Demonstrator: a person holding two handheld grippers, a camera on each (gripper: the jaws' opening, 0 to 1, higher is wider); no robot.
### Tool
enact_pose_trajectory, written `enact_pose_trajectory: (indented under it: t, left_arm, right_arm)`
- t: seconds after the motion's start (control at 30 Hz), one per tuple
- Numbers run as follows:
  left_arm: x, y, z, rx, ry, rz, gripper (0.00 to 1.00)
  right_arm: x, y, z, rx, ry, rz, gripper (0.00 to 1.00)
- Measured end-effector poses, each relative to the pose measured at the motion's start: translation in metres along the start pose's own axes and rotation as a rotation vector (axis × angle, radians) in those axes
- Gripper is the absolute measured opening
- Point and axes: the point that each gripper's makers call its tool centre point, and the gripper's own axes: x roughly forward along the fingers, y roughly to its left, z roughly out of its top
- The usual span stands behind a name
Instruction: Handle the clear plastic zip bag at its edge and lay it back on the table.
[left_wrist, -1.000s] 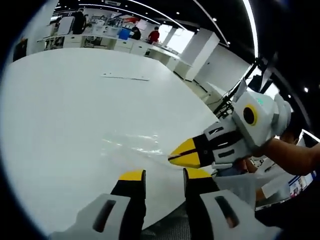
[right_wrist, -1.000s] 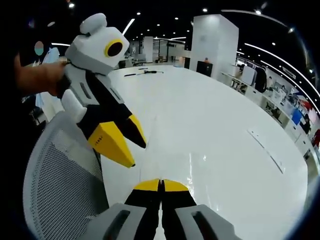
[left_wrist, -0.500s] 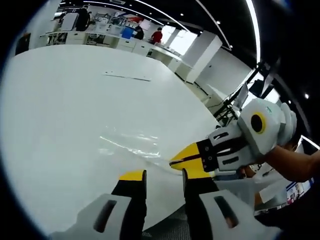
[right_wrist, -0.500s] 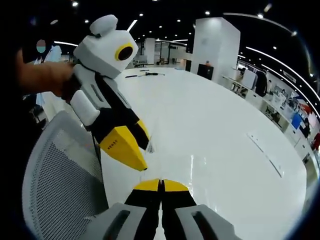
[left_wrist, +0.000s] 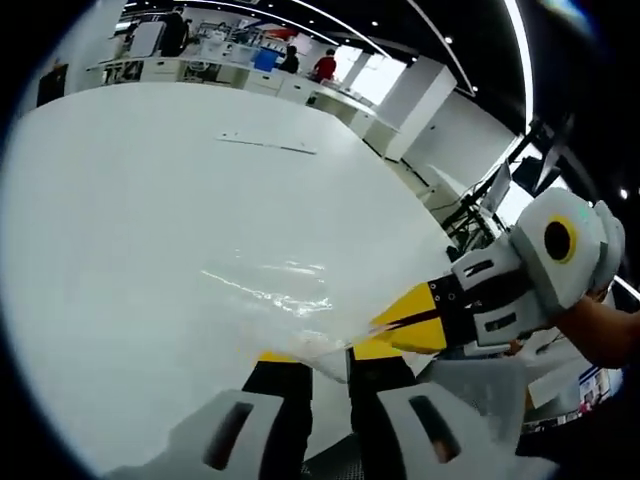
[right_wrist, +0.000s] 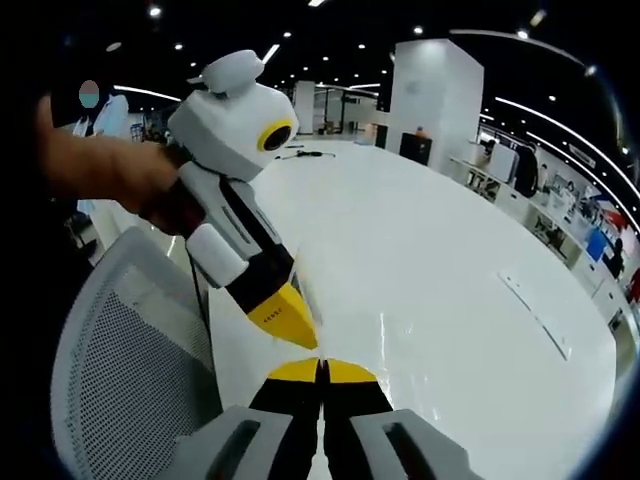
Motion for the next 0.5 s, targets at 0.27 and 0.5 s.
enact_pose_trajectory:
  t: [0.27, 0.5]
  left_arm:
    - [0.001, 0.005, -0.009, 0.024, 0.038, 0.019, 0.0]
    - [0.001, 0.006, -0.01, 0.036, 0.044, 0.022, 0.0]
  right_arm:
    - [-0.002, -0.008, 0.005, 0.022, -0.01, -0.036, 0.0]
    - [-0.003, -0.012, 0.008, 0.036, -0.02, -0.051, 0.0]
